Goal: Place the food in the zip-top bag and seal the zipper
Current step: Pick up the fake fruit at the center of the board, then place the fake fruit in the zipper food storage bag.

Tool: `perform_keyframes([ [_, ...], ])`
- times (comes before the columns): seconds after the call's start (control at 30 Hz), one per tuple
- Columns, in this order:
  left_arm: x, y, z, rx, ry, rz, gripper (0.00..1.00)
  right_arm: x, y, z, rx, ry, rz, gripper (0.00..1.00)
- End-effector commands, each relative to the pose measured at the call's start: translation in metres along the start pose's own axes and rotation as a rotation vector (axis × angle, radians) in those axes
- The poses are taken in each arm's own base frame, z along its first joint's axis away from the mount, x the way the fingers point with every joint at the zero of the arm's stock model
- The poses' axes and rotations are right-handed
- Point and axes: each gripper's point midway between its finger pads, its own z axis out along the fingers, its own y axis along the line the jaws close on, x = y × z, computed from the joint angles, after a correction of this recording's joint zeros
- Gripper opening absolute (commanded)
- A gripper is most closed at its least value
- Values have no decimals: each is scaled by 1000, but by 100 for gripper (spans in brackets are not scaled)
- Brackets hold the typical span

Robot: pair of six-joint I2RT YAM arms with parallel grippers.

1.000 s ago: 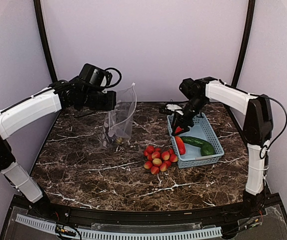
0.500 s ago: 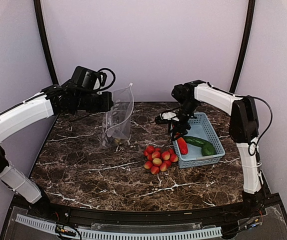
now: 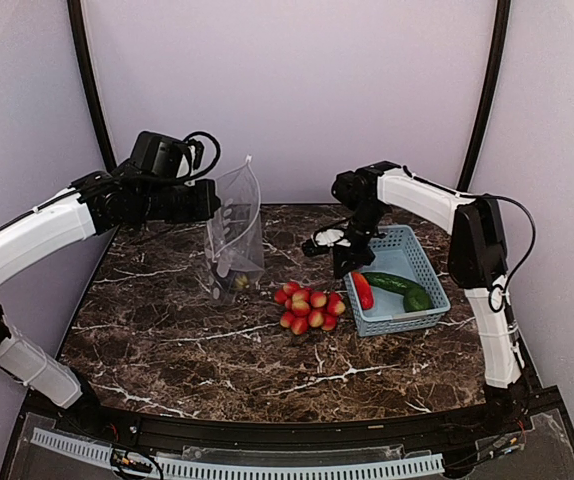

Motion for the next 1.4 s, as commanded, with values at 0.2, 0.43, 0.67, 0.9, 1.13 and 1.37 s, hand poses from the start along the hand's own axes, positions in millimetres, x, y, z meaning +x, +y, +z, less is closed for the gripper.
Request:
perform_keyframes([
  [0.2, -7, 1, 3, -1, -36, -3, 1, -17, 39, -48, -34, -19, 20, 0],
  [0.43, -12, 17, 7, -100, -65, 9, 1, -47, 66, -104, 58, -164, 2, 0],
  [0.67, -13, 14, 14, -98, -60, 3, 1, -77, 90, -163, 139, -347, -14, 0],
  [0.9, -9, 7, 24, -60, -45, -15, 1, -114, 88, -214, 243, -555, -33, 0],
  [1.13, -12, -2, 27, -24, -46, -15, 1, -150, 89, -270, 292, -737, -60, 0],
  [1.37, -11, -9, 32, 9, -37, -21, 1, -176, 90, -315, 331, -889, -88, 0],
])
